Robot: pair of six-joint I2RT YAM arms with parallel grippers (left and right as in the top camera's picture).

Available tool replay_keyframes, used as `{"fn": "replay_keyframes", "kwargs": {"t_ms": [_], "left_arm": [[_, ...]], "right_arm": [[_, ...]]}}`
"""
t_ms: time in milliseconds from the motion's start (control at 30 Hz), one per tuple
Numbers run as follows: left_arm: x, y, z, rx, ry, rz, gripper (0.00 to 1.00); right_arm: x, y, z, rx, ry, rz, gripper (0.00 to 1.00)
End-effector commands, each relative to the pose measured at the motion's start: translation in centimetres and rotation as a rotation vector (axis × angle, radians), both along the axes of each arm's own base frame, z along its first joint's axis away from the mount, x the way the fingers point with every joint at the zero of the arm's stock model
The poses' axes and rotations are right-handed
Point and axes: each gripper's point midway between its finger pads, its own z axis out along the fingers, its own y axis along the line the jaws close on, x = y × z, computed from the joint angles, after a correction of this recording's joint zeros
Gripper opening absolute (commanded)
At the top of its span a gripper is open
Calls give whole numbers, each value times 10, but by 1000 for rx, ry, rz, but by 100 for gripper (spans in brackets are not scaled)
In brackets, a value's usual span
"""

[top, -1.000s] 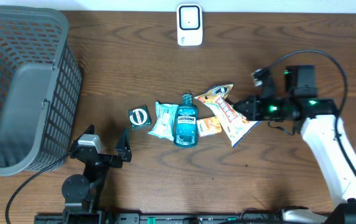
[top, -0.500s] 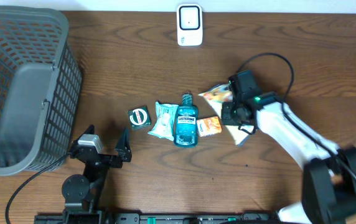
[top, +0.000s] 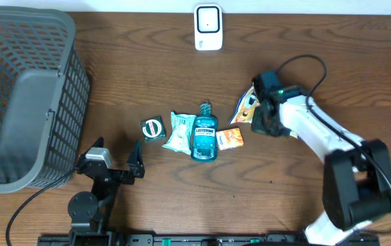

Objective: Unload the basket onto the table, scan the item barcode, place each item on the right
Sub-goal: 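Grasp the snack bag with the right gripper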

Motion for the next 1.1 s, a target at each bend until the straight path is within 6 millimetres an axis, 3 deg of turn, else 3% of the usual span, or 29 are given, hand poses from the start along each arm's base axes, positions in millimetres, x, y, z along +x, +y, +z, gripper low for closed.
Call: {"fn": "replay_keyframes", "kwargs": {"t_ms": [0,133,233,367,633,733,833,933,967,1000,1067], "left_arm": [[-1,-1,-15,9,42,-9,98],[-1,-1,-15,9,42,-9,98],[-1,-1,-15,9,42,-9,98],[-1,-1,-15,9,42,-9,98],[-1,-1,-15,9,42,-9,98],[-1,-1,-15,9,42,-9,98],[-1,-1,-15,9,42,-9,98],[-1,-1,-15,9,42,-9,98],[-1,-1,-15,9,42,-9,98],[-1,-1,-15,9,42,-9,98],[-1,-1,-15,9,42,-9,98]], "right_arm": [[21,7,68,63,-191,17,1],[27,5,99,74,-301,9,1],[32,3,95,56,-310,3,2],[27,2,48,17,-187,6,2],[30,-1,-69,-55,21,5,2],[23,-4,-89,-73,73,5,1],[26,-3,-82,-73,65,31,5],[36,0,-55,-64,32,30,12],[41,2,-42,-58,10,39,19],[44,4,-28,-51,-11,43,42],[48,5,2,-36,-48,43,55]]}}
